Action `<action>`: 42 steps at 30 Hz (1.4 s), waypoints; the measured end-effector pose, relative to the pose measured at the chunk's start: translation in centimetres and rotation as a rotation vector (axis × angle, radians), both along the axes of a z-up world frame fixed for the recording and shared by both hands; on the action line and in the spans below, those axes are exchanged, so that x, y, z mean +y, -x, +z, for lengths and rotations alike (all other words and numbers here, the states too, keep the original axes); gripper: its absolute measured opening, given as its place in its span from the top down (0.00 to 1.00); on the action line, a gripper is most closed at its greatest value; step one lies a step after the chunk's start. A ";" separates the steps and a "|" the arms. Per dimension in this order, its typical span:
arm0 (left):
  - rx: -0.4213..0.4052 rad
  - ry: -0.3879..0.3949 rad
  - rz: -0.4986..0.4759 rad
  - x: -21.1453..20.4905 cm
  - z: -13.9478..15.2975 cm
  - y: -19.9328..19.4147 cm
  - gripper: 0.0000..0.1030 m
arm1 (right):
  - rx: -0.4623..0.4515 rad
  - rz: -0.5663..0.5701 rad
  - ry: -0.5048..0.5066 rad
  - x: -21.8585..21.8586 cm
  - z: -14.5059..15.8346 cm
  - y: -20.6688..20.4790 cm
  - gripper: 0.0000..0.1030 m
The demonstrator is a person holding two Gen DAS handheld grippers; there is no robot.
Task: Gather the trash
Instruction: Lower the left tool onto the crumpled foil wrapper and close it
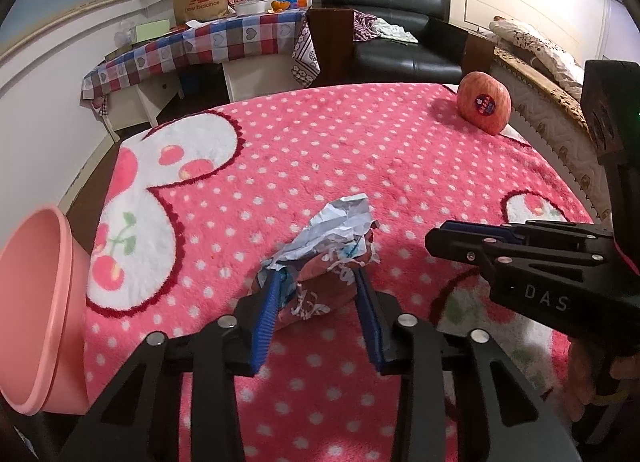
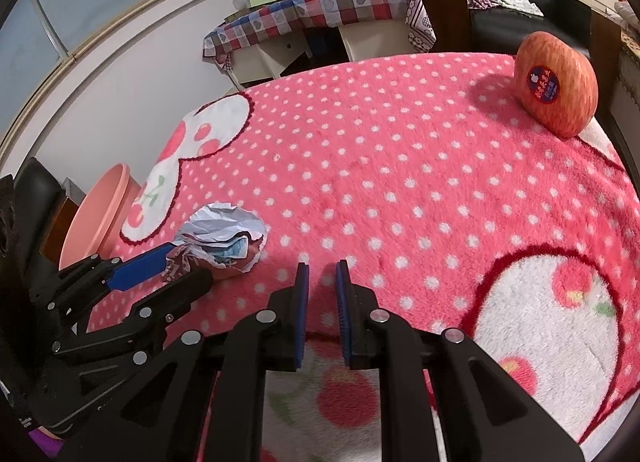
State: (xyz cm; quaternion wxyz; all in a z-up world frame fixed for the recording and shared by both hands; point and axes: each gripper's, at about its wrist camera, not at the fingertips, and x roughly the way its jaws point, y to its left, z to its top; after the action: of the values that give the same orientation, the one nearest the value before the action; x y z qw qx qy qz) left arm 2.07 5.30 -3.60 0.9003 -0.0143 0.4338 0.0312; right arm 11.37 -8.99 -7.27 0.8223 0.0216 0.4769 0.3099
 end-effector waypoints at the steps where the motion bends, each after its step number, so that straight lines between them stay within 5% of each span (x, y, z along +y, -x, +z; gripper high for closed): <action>1: -0.001 -0.001 0.000 0.0 0.0 0.0 0.66 | 0.000 0.000 0.001 0.0 0.0 0.0 0.86; 27: -0.022 0.018 0.004 0.2 0.4 0.4 0.82 | -0.002 0.001 0.008 0.3 -0.1 0.1 0.86; 42: 0.015 0.034 0.008 0.5 -0.3 -0.2 0.82 | -0.029 0.040 0.034 0.9 -0.1 0.6 0.68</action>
State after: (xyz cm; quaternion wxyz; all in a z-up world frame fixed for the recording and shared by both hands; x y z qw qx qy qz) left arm 2.28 5.80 -3.88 0.8966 -0.0309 0.4410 0.0276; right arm 10.72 -8.09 -7.38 0.8229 -0.0064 0.4705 0.3186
